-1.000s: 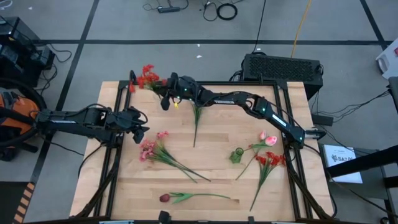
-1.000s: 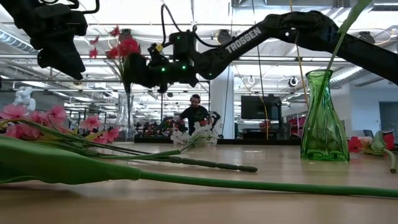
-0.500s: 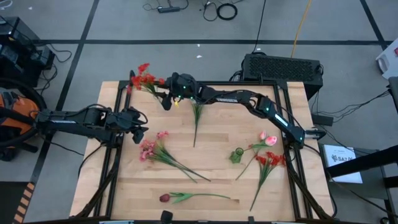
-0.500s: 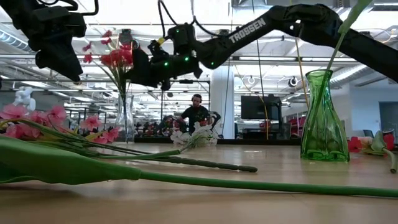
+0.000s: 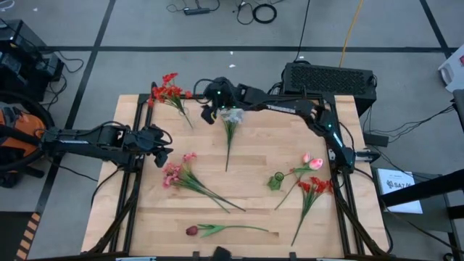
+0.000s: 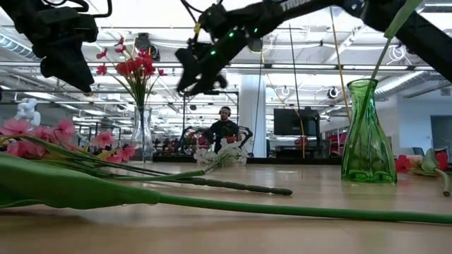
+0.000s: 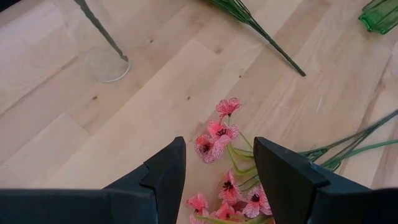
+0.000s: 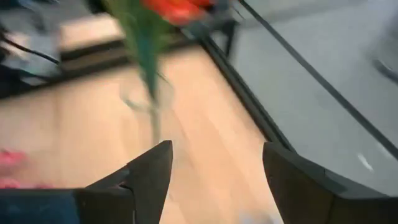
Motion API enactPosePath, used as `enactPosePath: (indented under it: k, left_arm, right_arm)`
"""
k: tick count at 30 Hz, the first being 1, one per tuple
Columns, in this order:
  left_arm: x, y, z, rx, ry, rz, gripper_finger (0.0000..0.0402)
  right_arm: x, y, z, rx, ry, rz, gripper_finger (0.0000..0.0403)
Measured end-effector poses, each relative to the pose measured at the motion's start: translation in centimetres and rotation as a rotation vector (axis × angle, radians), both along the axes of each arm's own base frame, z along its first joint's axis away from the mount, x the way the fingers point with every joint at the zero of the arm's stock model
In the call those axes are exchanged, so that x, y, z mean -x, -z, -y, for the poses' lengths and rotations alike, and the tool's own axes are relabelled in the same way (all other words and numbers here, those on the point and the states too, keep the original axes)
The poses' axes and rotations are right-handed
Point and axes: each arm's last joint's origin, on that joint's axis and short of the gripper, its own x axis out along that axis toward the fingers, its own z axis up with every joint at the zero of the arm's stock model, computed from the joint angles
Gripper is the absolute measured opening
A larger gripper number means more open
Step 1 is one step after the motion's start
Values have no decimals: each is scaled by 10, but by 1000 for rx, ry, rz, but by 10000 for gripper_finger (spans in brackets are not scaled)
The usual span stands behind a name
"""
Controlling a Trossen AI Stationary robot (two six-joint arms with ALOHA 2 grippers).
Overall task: Sort flowers into vase by color
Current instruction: Put the pink flowers into the green vase
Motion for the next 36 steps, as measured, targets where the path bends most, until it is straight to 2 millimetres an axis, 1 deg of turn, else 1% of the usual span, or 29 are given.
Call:
enactPosePath:
  k: [3, 6, 8, 10, 12, 14, 17, 21, 25, 28, 32, 34, 36]
  left_arm:
    - [0, 0, 0, 0, 0, 1, 193]
    - [0, 0, 0, 0, 0, 6, 193]
    - [-1, -1, 0, 1, -1, 13, 193]
    - [-2, -1, 0, 2, -1, 21, 193]
    - [-4, -3, 0, 4, -1, 52, 193]
    - [-6, -6, 0, 5, -1, 89, 193]
    - [-11, -9, 0, 6, 0, 144, 193]
    - [-16, -10, 1, 20, 11, 164, 193]
    - [-27, -9, 3, 87, -30, 188, 193]
    - [-41, -5, 7, 155, -79, 200, 193]
    - [-62, 6, 13, 261, -176, 187, 193]
    - [-72, 12, 17, 310, -250, 168, 193]
    - [-83, 12, 22, 342, -315, 163, 193]
  right_arm:
    - [19, -9, -4, -60, 89, -100, 231]
    - [36, -11, -10, -121, 103, -235, 221]
    - [45, -4, -14, -155, 102, -335, 213]
    - [54, 7, -18, -204, 89, -421, 204]
    - [63, 21, -24, -266, 62, -452, 195]
    - [74, 28, -31, -306, 56, -429, 189]
    - [99, 32, -43, -335, 78, -358, 182]
    - [144, 35, -60, -377, 147, -267, 181]
    - [191, 30, -76, -422, 217, -186, 180]
    - [219, 27, -84, -450, 264, -156, 180]
    - [248, 20, -88, -462, 303, -94, 180]
    - [262, 18, -89, -469, 325, -114, 180]
    - [276, 16, -90, -483, 353, -159, 180]
